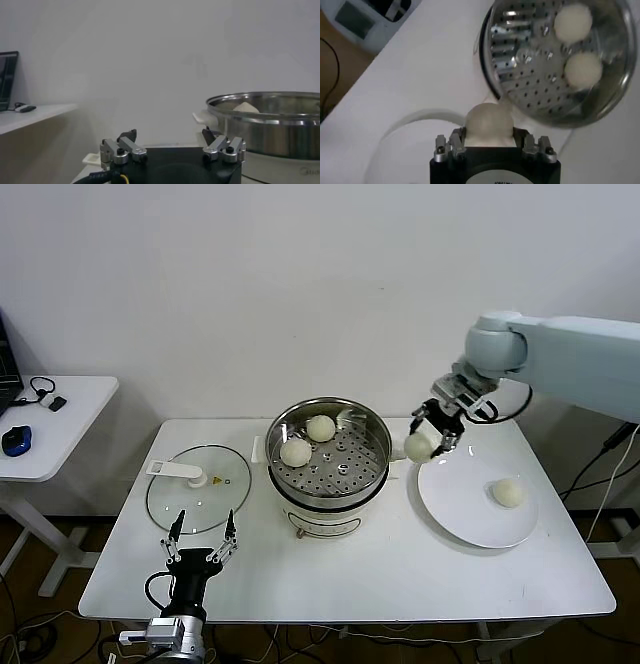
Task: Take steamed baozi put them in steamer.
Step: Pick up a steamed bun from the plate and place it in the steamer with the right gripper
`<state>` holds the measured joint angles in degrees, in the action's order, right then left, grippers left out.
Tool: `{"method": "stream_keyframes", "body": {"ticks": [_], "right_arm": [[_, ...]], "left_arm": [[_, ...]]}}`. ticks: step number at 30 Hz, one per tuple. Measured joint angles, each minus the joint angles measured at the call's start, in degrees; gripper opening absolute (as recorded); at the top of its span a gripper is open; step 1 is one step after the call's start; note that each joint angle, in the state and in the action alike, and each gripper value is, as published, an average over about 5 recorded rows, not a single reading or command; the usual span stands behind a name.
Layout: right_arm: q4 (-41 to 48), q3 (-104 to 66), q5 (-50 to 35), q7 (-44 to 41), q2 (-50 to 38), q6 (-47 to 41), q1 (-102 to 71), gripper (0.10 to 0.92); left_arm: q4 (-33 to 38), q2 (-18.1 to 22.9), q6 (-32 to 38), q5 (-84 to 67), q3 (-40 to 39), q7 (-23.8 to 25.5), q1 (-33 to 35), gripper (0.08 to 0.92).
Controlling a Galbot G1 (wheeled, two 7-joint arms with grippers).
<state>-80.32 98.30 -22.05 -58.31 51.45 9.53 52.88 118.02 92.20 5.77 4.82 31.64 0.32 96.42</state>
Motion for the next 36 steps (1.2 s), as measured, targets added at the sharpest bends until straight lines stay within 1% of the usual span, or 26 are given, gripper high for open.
{"method": "stream_keyframes", "body": {"ticks": [11,19,28,36], "right_arm": [[-2.15,-1.54,6.44,5.32,8.24,12.3,0.79,0.636],[-0.22,-1.99,12.37,8.79,13.21,19.14,-2.01,0.636],[5.12,-2.72,16.96,10.37,18.51,23.37,-7.18,0.636],[8.56,-3.02,18.73,10.54,21.4,25.04,-10.18,0.636]], "left_arm": [[-0.24,0.0,0.14,-0.02,0.01,-0.36,-0.01,0.823],[-0.23,0.0,0.12,0.0,0.04,-0.44,-0.09,0.823],[-0.31,0.0,0.05,-0.76,0.68,-0.45,-0.13,0.823],[-0.38,0.0,0.01,-1.42,1.12,-0.43,-0.3,0.823]]}}
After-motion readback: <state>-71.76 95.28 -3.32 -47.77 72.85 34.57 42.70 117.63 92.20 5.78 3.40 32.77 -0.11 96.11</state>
